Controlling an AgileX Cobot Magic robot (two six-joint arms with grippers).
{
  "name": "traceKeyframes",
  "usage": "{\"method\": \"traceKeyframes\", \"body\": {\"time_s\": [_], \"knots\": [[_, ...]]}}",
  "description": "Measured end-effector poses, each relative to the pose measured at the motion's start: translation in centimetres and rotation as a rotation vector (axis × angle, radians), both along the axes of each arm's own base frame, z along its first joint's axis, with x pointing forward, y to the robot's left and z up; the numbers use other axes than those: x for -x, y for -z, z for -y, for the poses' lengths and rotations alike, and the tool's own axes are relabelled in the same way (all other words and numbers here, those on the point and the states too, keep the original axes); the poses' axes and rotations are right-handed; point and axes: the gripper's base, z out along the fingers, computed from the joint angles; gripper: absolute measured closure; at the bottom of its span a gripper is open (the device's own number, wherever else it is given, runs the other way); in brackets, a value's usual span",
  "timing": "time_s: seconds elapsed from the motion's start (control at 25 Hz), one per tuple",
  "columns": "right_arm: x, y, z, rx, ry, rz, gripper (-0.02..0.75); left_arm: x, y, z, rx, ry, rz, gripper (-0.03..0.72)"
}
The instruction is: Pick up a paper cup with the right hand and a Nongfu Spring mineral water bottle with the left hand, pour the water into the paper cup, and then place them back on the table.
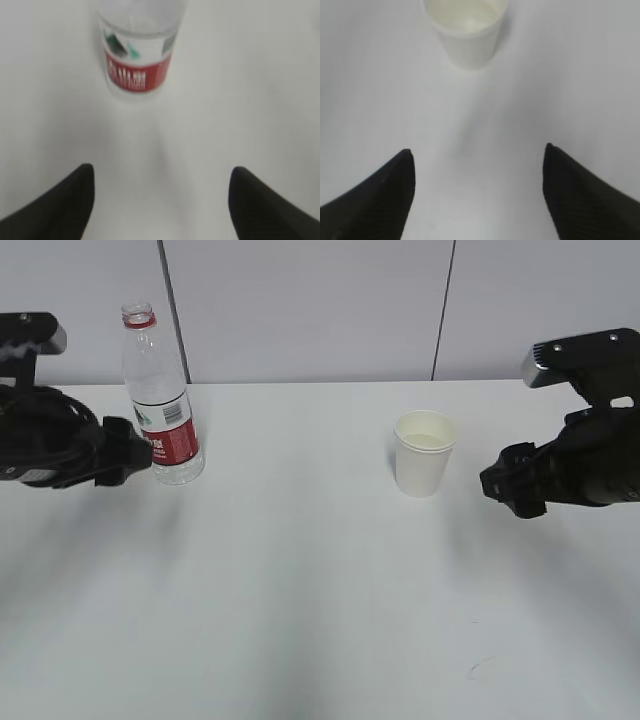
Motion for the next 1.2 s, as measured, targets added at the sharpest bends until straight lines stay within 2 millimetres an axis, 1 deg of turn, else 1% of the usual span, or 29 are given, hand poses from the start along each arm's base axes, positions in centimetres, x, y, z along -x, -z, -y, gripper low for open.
{"method": "traceKeyframes", "body": {"time_s": [0.08, 0.2, 0.36, 0.52, 0.64, 0.72, 0.8, 0.96, 1.2], "knots": [[0.1, -0.5, 0.0, -0.006, 0.021, -0.093, 0.157, 0.6, 0.1, -0.3, -0.018, 0.012, -0.125, 0.179], [0.5, -1.3, -0.1, -0.004, 0.035, -0.238, 0.172, 1.2, -0.5, -0.5, -0.042, 0.036, -0.297, 0.179], [1.3, -2.6, -0.4, -0.015, 0.042, -0.417, 0.188, 1.8, -2.2, -0.7, -0.070, 0.022, -0.482, 0.179], [2.2, -3.6, -0.4, -0.005, 0.035, -0.557, 0.189, 2.2, -4.0, -1.7, -0.165, -0.076, -0.620, 0.179], [2.8, -4.1, -0.5, -0.003, 0.029, -0.635, 0.189, 2.4, -5.0, -2.6, -0.249, -0.150, -0.672, 0.179], [3.2, -4.3, -0.5, 0.004, 0.025, -0.684, 0.189, 2.6, -5.1, -3.0, -0.287, -0.173, -0.691, 0.179], [3.3, -4.5, -0.4, 0.007, 0.023, -0.695, 0.189, 2.6, -5.2, -3.1, -0.301, -0.183, -0.694, 0.179], [3.2, -4.8, -0.5, 0.007, 0.022, -0.692, 0.190, 2.7, -5.2, -3.0, -0.288, -0.185, -0.702, 0.179], [3.2, -4.8, -0.5, 0.003, 0.033, -0.692, 0.190, 3.0, -5.3, -2.3, -0.202, -0.179, -0.727, 0.179]]}}
